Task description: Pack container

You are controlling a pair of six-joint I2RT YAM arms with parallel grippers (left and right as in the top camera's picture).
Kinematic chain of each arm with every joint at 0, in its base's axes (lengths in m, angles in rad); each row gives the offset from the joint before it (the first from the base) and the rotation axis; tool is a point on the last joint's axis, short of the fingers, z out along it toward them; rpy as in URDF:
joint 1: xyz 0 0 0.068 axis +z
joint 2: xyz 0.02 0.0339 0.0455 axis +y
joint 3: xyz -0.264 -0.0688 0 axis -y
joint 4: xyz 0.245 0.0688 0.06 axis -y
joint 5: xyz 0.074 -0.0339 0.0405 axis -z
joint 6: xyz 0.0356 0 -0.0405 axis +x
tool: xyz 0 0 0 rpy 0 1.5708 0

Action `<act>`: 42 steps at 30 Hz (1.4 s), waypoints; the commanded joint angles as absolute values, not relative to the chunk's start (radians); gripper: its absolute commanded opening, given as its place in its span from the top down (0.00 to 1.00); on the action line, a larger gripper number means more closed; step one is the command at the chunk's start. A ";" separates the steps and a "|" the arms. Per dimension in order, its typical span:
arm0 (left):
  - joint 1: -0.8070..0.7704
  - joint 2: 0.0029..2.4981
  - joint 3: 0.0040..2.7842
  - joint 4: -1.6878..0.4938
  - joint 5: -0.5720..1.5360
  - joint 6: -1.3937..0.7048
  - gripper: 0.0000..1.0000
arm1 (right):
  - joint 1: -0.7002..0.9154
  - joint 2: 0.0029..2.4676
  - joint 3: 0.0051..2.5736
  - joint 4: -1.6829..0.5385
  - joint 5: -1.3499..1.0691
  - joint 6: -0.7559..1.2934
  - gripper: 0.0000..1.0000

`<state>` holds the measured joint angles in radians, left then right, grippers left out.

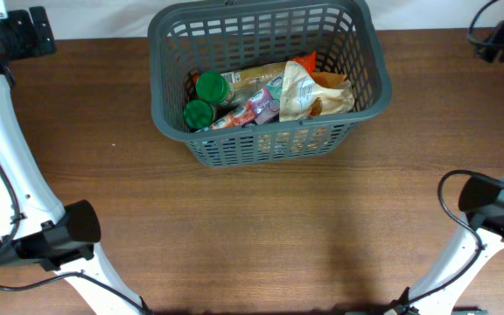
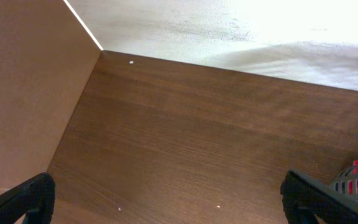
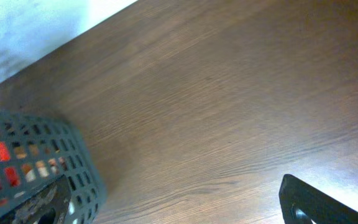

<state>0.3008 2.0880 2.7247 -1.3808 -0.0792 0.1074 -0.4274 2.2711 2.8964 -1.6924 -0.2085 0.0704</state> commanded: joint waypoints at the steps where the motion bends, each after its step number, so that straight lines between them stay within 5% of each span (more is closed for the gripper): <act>1: 0.304 2.086 2.726 -1.381 -0.068 0.091 0.01 | -0.290 2.168 2.897 -1.698 -0.217 0.068 0.01; 8: 0.304 2.086 2.726 -1.381 -0.068 0.091 0.01 | 0.011 1.958 2.897 -1.698 -0.217 0.068 0.01; 13: 0.304 2.086 2.726 -1.381 -0.068 0.091 0.01 | 0.057 1.740 2.814 -1.654 -0.129 0.004 0.01; 18: 0.304 2.086 2.726 -1.381 -0.068 0.091 0.01 | -0.022 1.301 2.315 -1.167 0.036 0.000 0.01; 22: 0.304 2.086 2.726 -1.381 -0.068 0.091 0.01 | -0.075 0.877 1.667 -0.761 0.043 0.000 0.01; 30: 0.304 2.086 2.726 -1.381 -0.068 0.091 0.01 | -0.073 0.297 0.638 -0.608 0.035 0.001 0.01; 42: 0.304 2.086 2.726 -1.381 -0.068 0.091 0.01 | -0.073 0.003 0.126 -0.422 0.039 0.001 0.01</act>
